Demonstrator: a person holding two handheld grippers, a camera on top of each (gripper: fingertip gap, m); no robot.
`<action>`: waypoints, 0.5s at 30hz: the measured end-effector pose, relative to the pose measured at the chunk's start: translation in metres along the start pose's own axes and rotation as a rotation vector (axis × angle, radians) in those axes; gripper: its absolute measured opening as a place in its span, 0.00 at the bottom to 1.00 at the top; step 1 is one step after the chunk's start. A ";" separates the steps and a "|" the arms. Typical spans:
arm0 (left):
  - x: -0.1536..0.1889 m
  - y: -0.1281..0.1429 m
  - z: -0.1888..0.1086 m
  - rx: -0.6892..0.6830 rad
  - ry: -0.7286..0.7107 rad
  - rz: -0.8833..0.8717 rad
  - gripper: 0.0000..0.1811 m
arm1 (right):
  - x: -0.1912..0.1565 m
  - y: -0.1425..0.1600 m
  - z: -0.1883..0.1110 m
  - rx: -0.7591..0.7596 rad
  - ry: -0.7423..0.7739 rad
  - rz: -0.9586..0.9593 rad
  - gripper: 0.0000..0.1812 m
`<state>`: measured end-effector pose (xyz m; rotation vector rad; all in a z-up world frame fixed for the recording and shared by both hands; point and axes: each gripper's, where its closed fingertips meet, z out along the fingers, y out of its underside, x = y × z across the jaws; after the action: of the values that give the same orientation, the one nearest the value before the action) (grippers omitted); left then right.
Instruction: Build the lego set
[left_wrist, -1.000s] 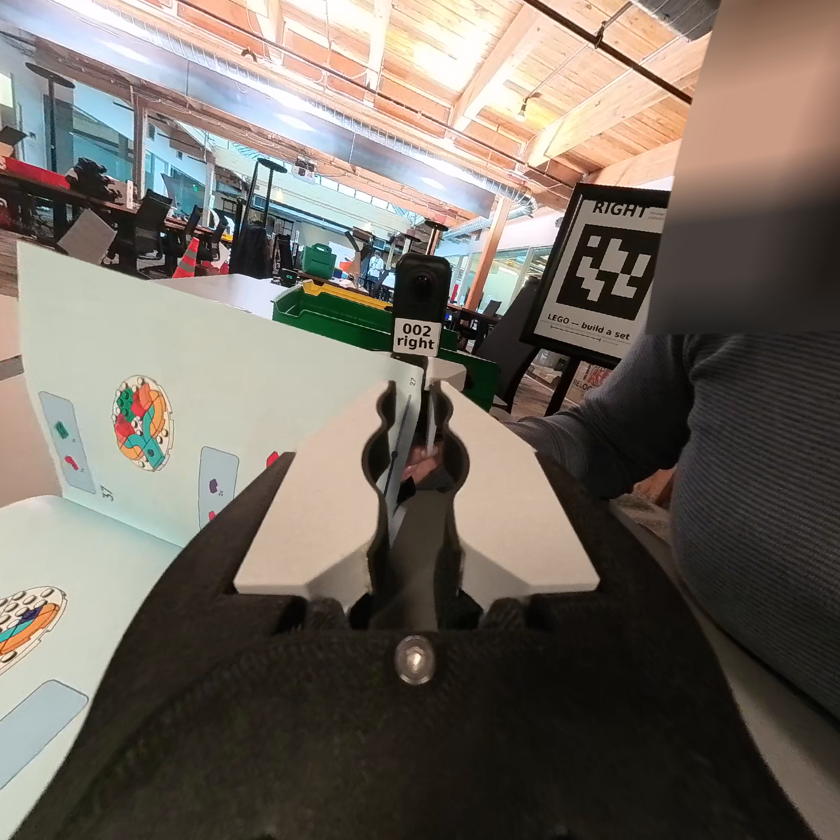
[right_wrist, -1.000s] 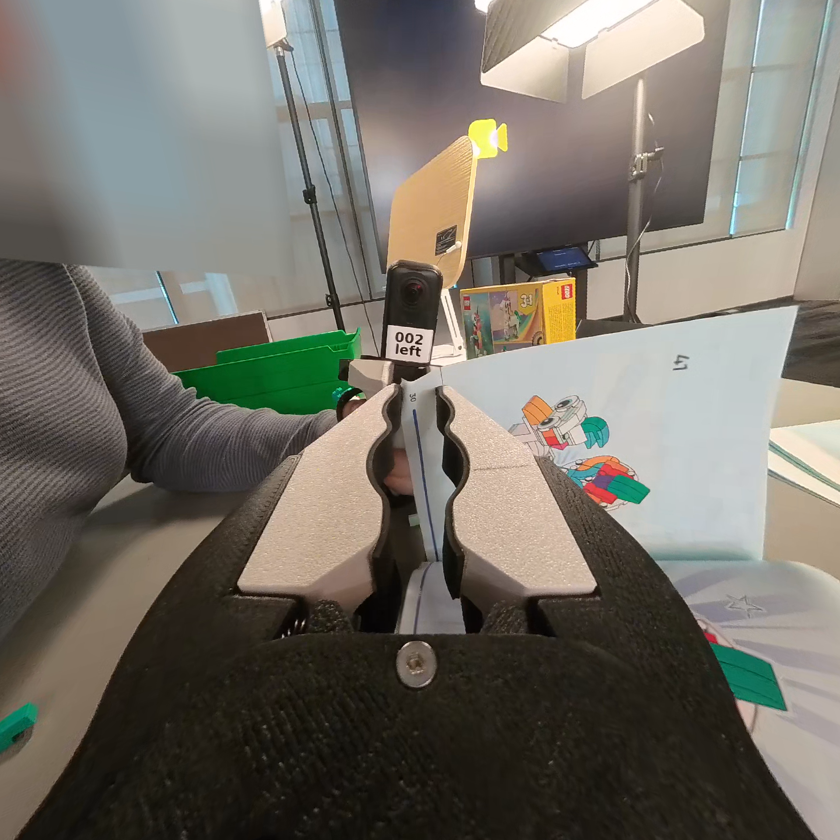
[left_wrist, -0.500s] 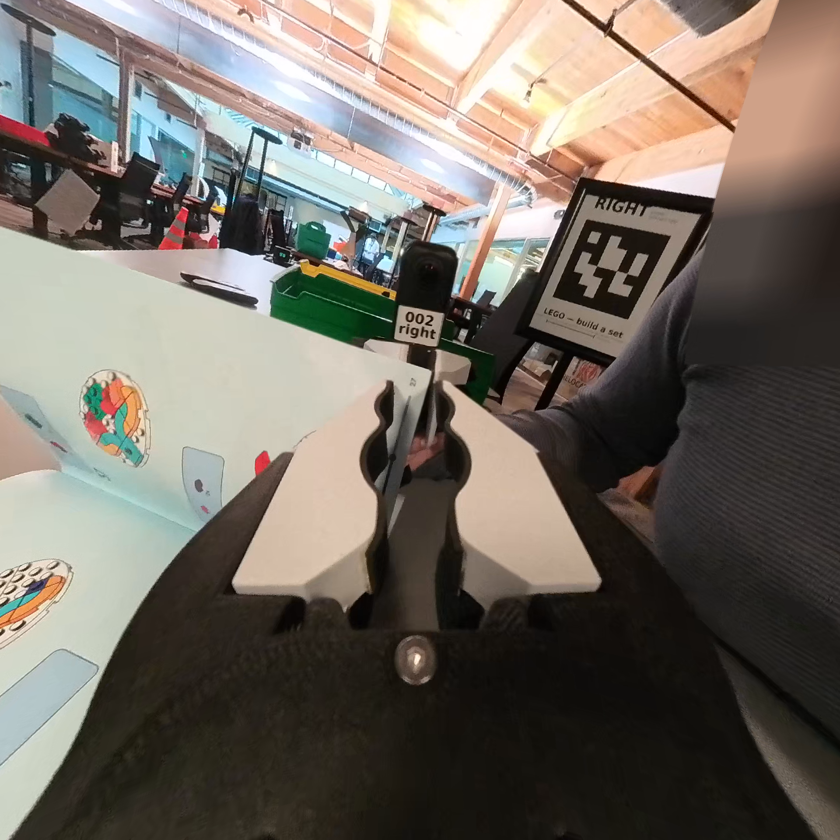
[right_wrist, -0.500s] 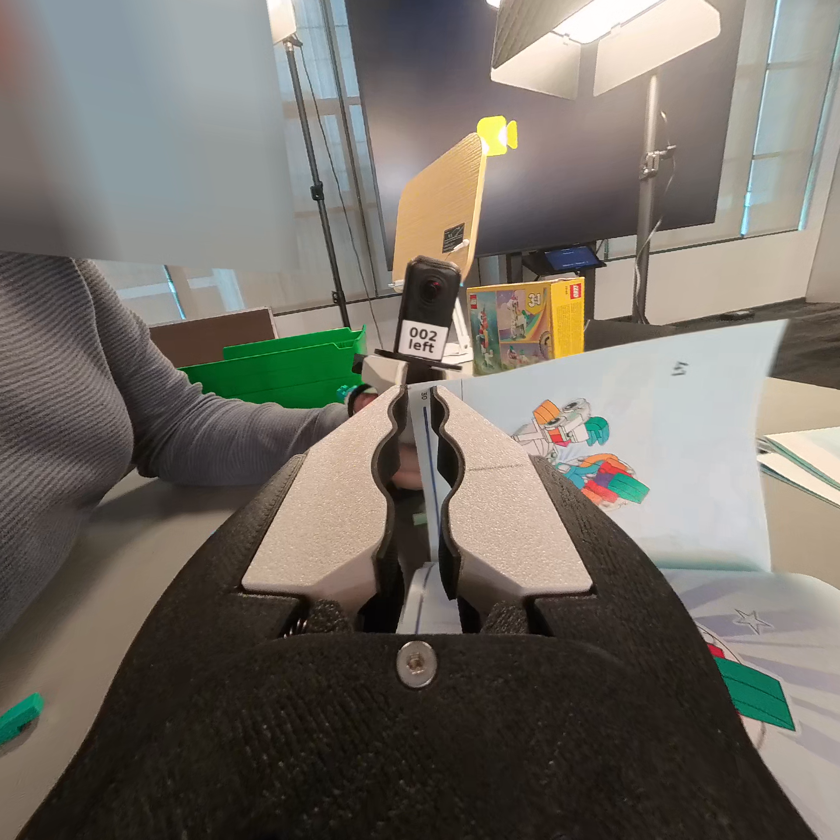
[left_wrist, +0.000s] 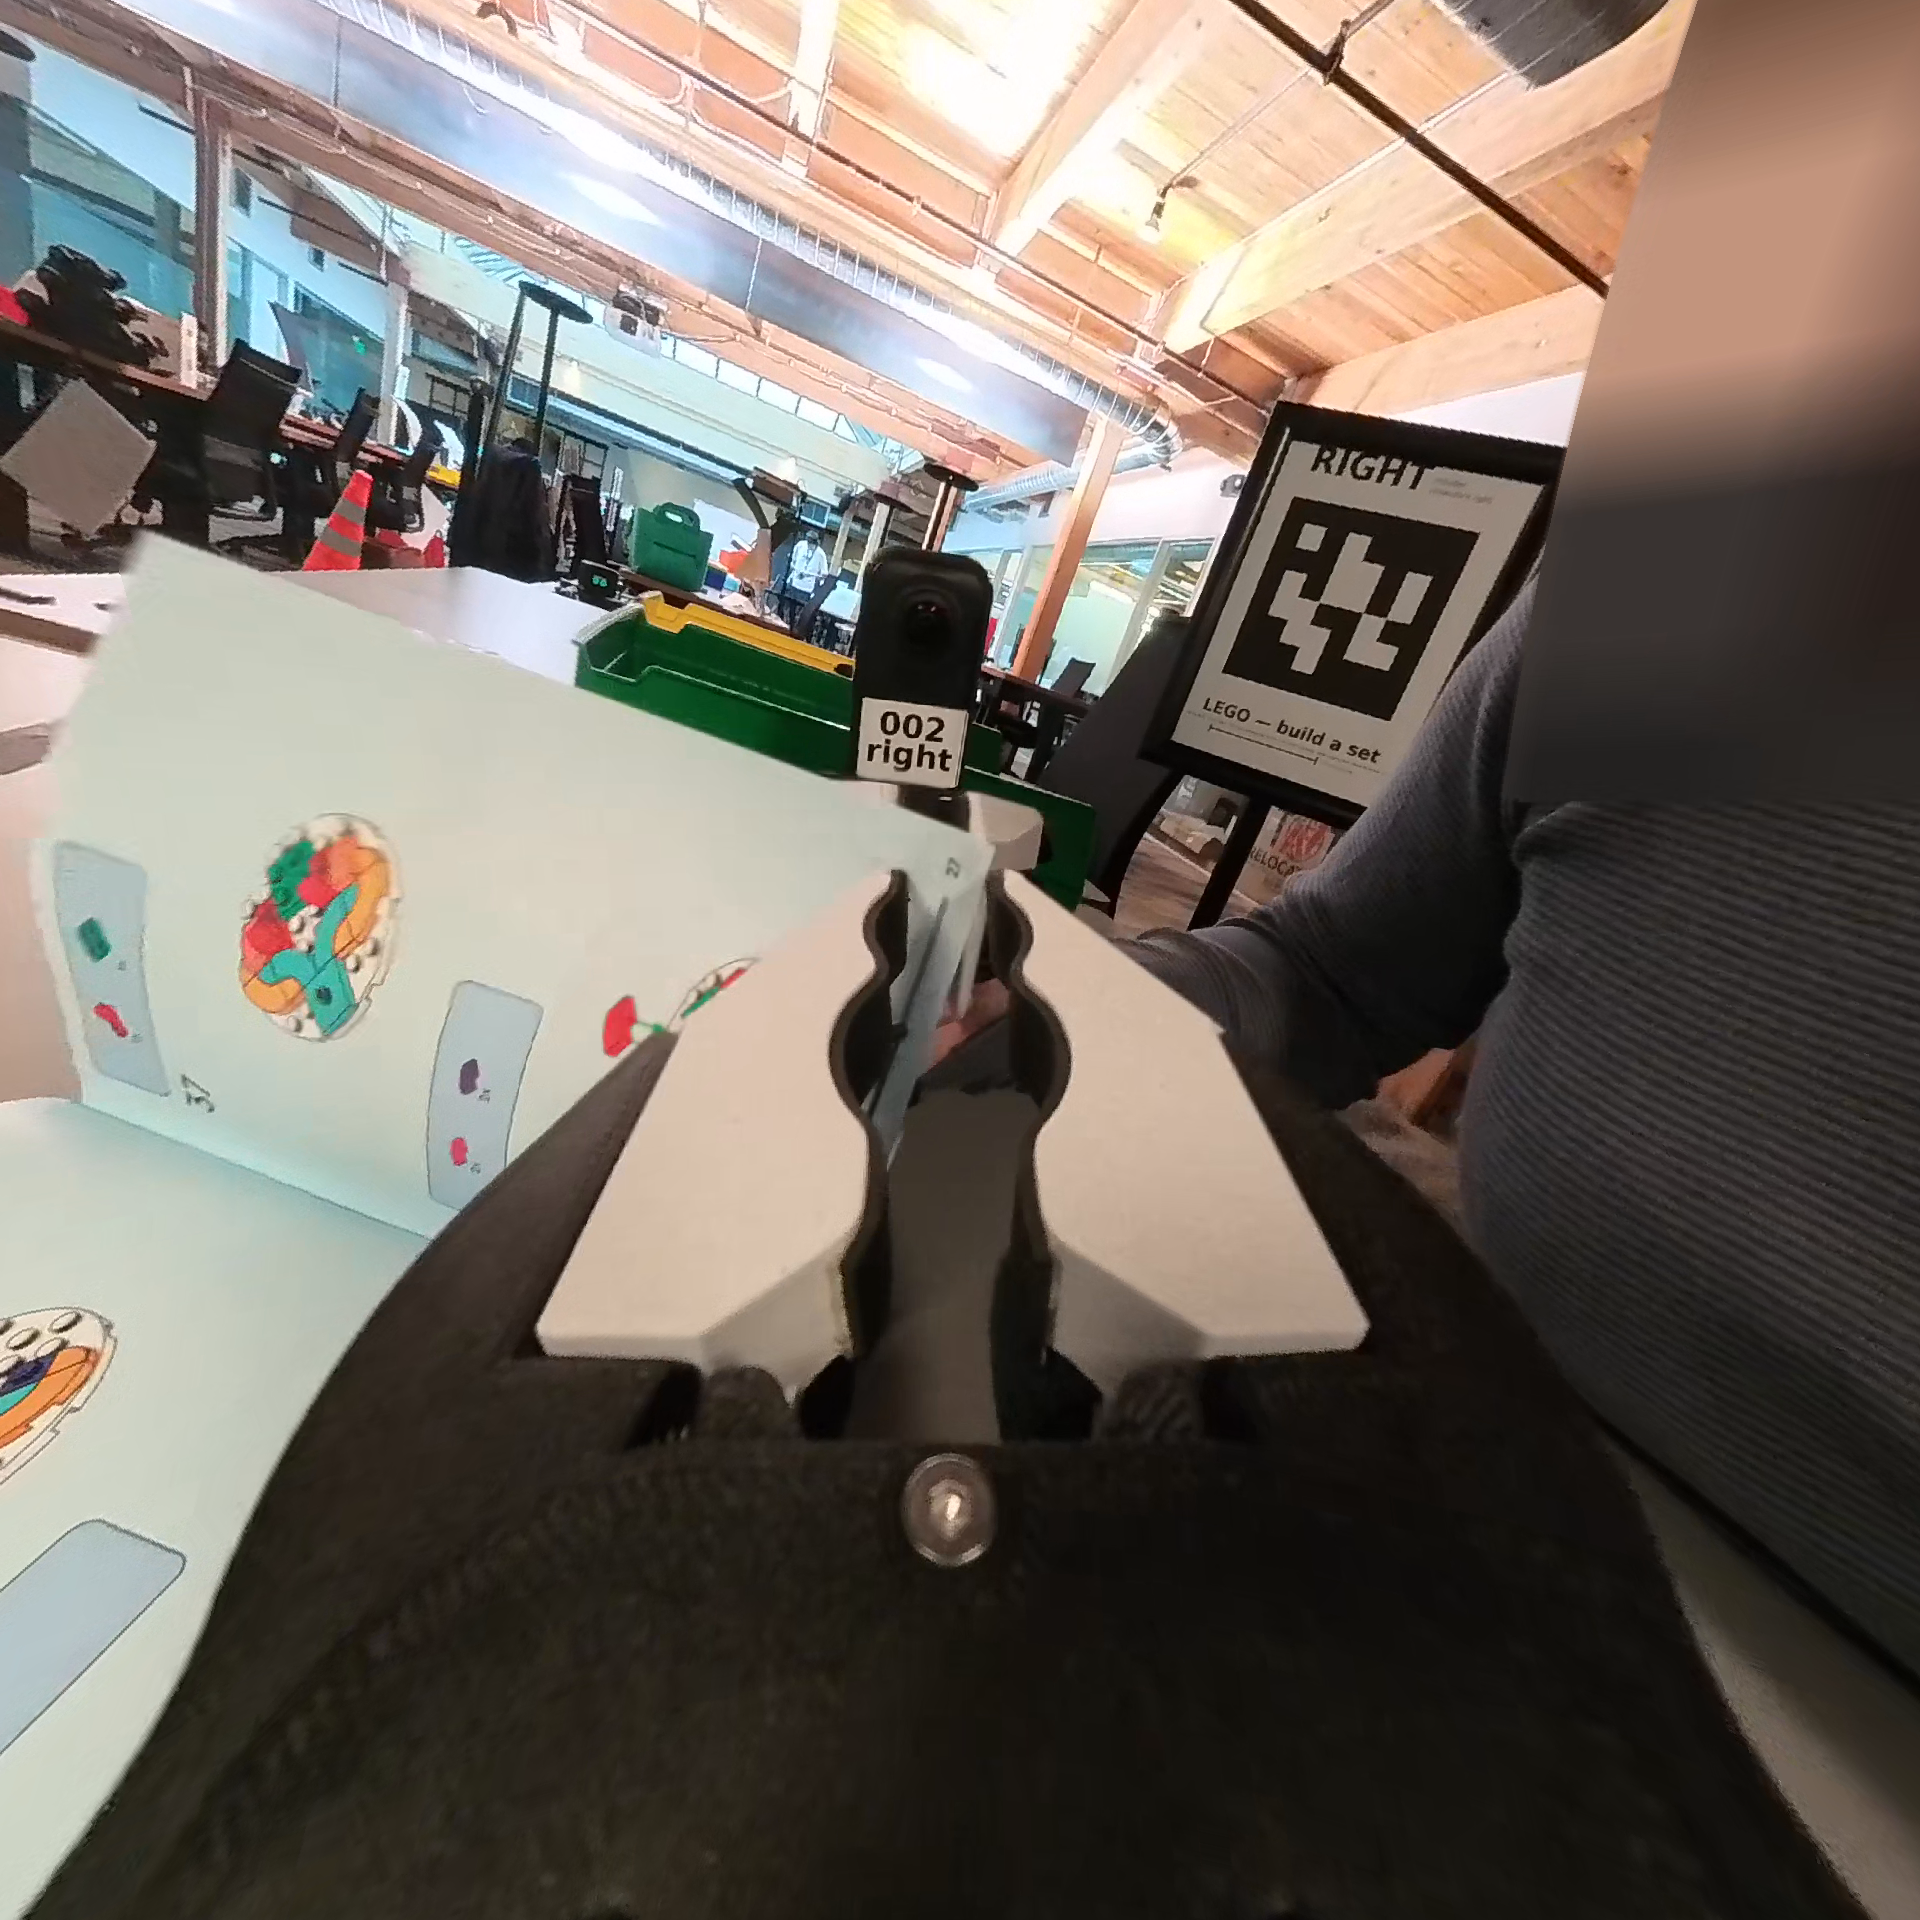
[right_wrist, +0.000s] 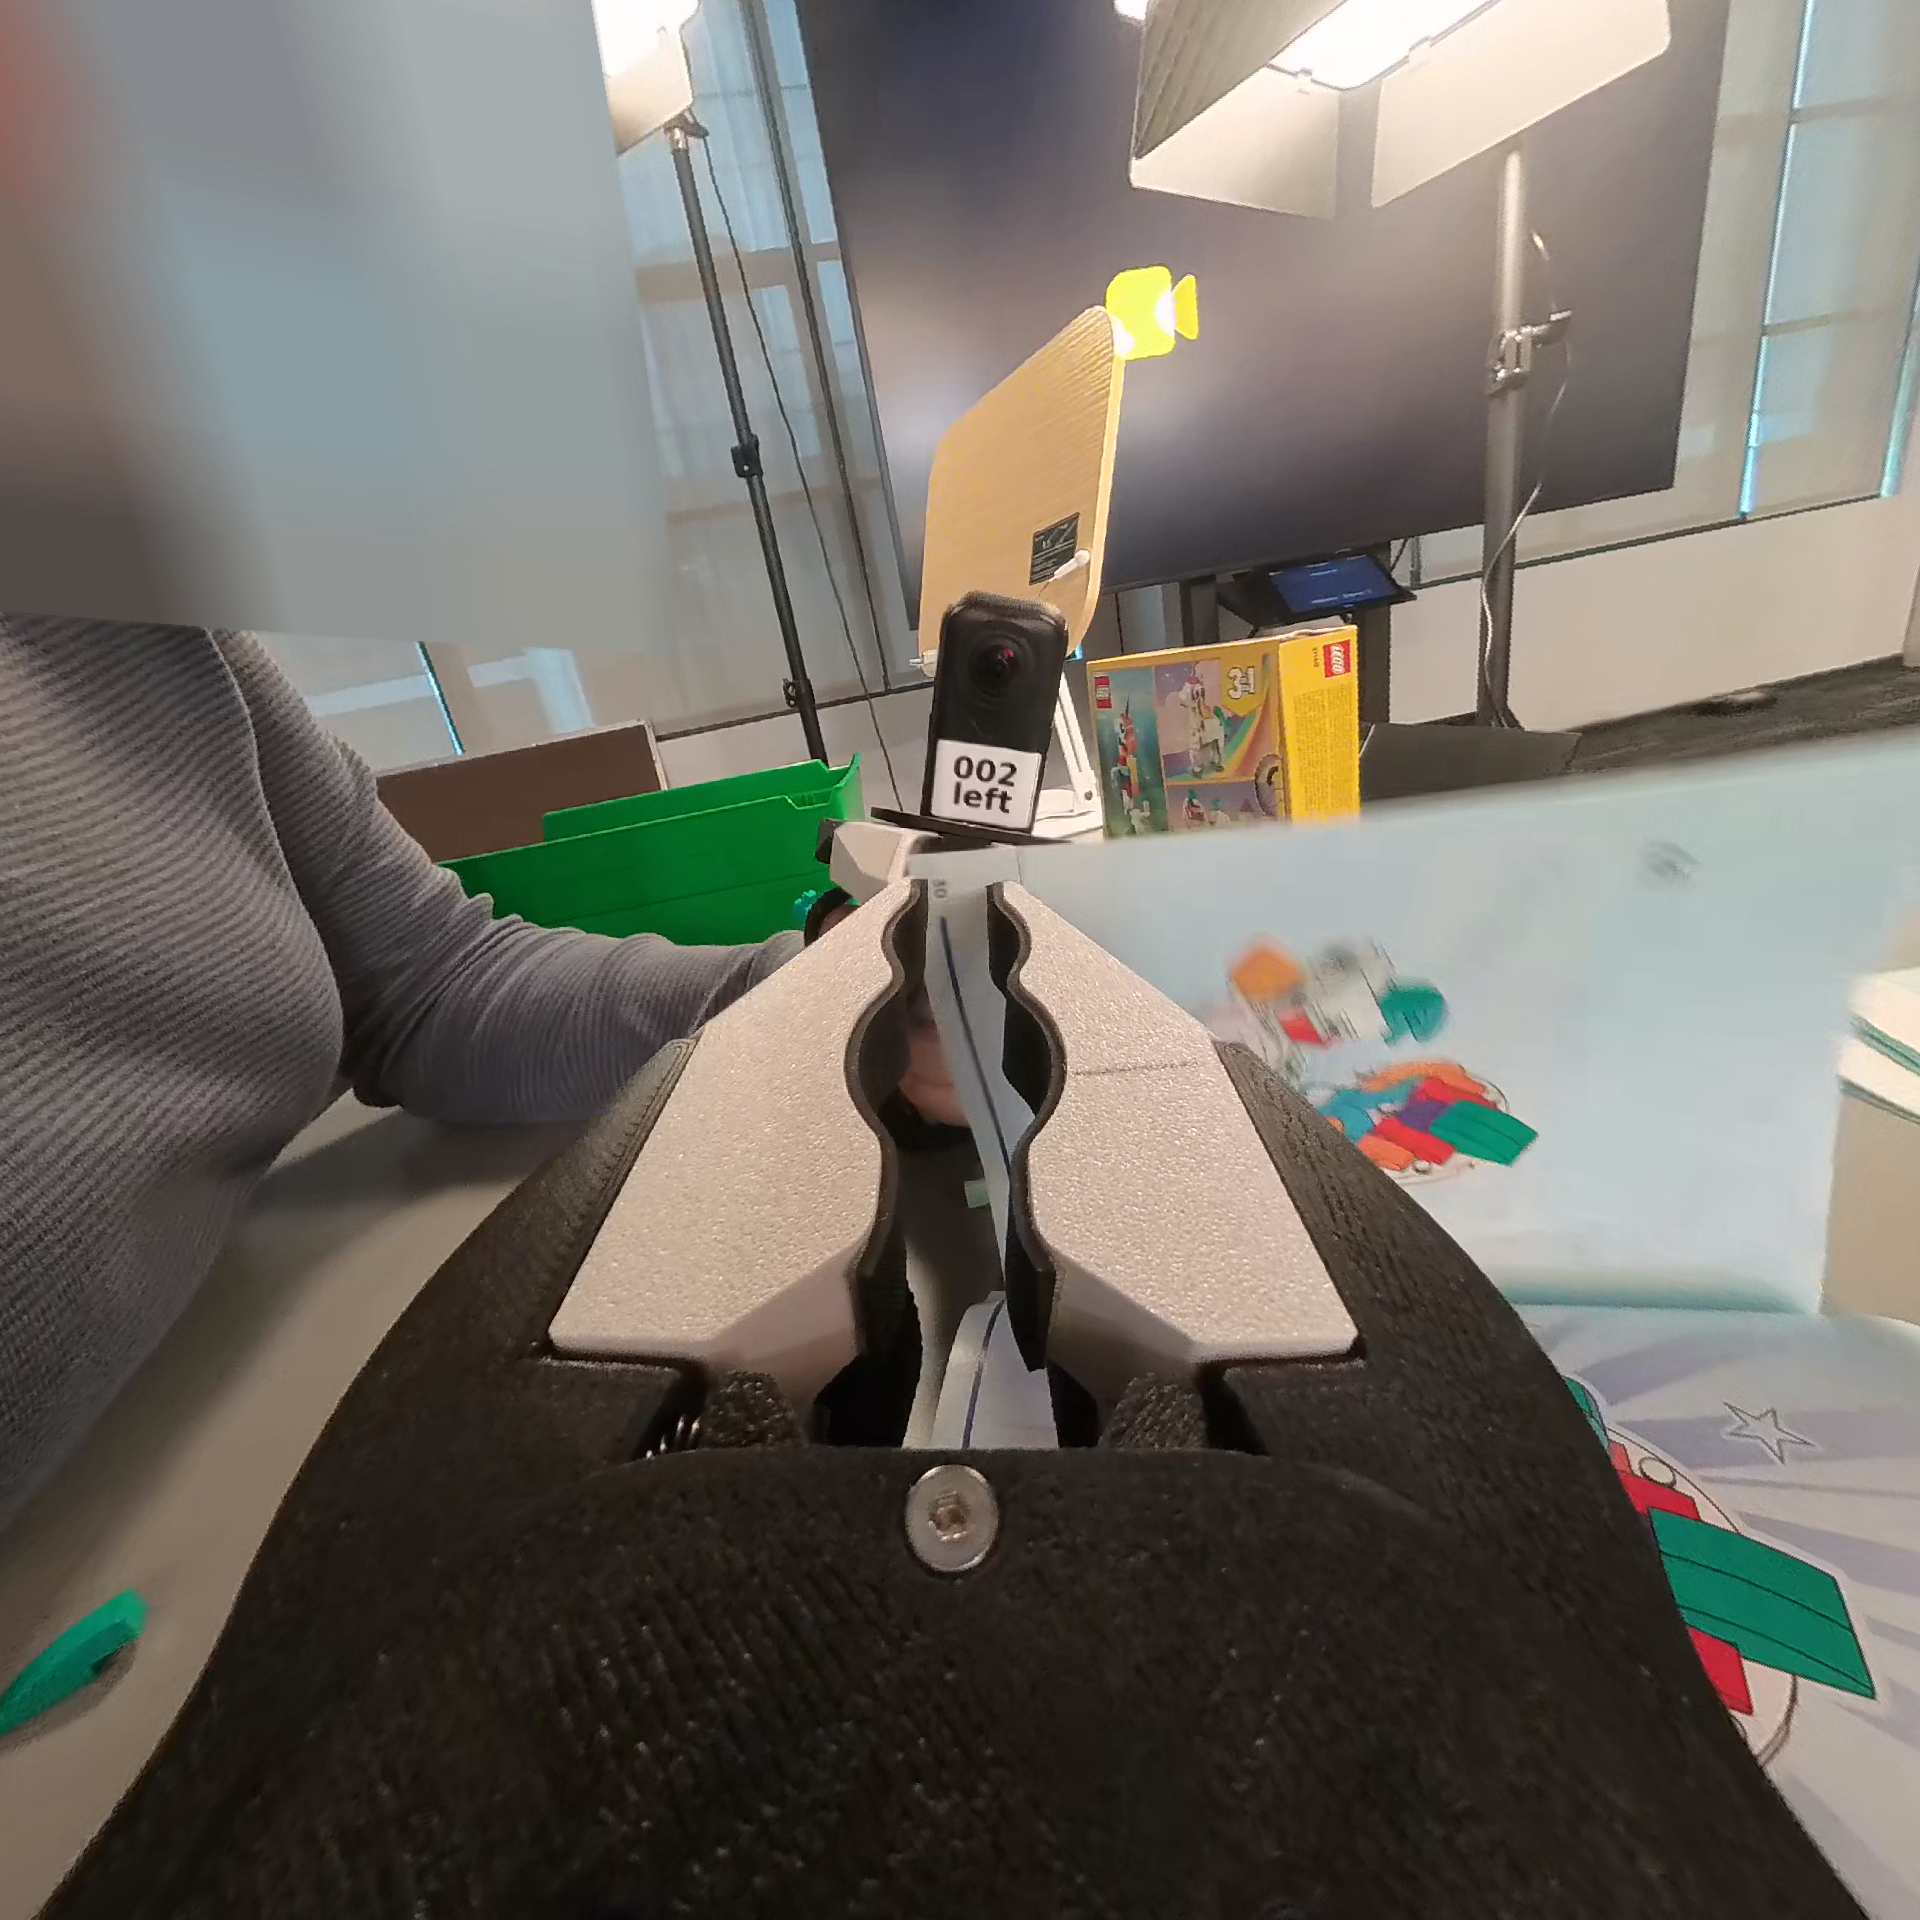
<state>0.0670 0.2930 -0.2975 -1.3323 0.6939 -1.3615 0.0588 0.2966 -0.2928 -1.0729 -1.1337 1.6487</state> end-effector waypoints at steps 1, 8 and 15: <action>0.000 -0.001 0.000 0.006 0.003 -0.003 0.06 | 0.001 0.000 0.000 0.001 0.003 0.002 0.05; 0.001 -0.001 -0.001 0.010 0.008 0.000 0.02 | 0.001 0.000 0.000 -0.001 0.003 0.005 0.05; 0.002 0.000 0.000 0.002 0.011 0.011 0.00 | 0.000 0.001 0.001 -0.009 -0.001 0.002 0.05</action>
<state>0.0678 0.2913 -0.2967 -1.3188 0.7064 -1.3612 0.0580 0.2961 -0.2939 -1.0794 -1.1419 1.6467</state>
